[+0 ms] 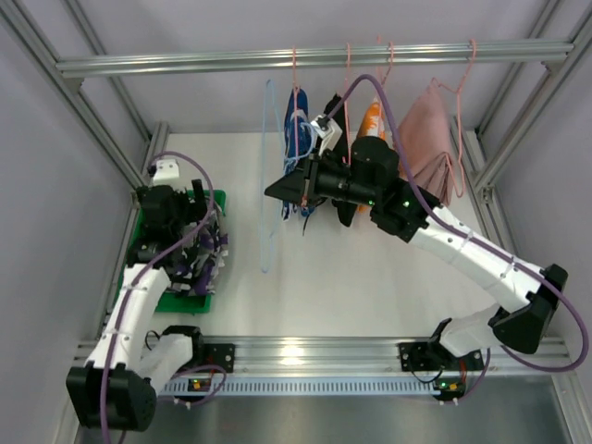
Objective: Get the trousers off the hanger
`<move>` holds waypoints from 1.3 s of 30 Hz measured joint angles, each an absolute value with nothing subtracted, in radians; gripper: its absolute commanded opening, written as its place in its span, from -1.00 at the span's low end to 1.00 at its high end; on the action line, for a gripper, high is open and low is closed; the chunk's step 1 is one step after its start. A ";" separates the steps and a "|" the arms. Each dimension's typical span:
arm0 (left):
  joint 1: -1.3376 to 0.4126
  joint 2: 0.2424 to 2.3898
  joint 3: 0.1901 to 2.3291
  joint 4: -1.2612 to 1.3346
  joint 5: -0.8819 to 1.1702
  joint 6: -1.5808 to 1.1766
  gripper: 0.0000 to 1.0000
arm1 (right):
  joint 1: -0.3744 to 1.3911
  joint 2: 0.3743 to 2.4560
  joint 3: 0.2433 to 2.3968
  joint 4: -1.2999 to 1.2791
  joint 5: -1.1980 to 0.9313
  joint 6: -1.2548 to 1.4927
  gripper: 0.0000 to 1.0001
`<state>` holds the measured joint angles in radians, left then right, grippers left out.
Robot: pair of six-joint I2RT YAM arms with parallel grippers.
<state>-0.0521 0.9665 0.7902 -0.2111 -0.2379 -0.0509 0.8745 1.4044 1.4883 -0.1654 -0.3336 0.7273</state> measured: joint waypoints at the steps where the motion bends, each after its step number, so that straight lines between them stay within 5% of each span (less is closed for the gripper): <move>1: -0.052 0.934 0.817 -0.242 -0.212 -0.063 0.98 | 0.875 1.386 1.479 -0.173 -0.332 0.722 -1.00; 12: -0.052 0.632 1.167 -0.550 0.089 -0.173 0.96 | 0.875 1.264 1.379 -0.197 -0.307 0.706 -1.00; 27: -0.052 0.671 1.260 -0.769 0.666 -0.146 0.67 | 0.895 1.427 1.496 -0.243 -0.174 0.781 -1.00; 39: -0.052 0.740 1.295 -0.843 0.667 -0.022 0.72 | 0.968 1.629 1.723 -0.310 -0.052 0.821 -1.00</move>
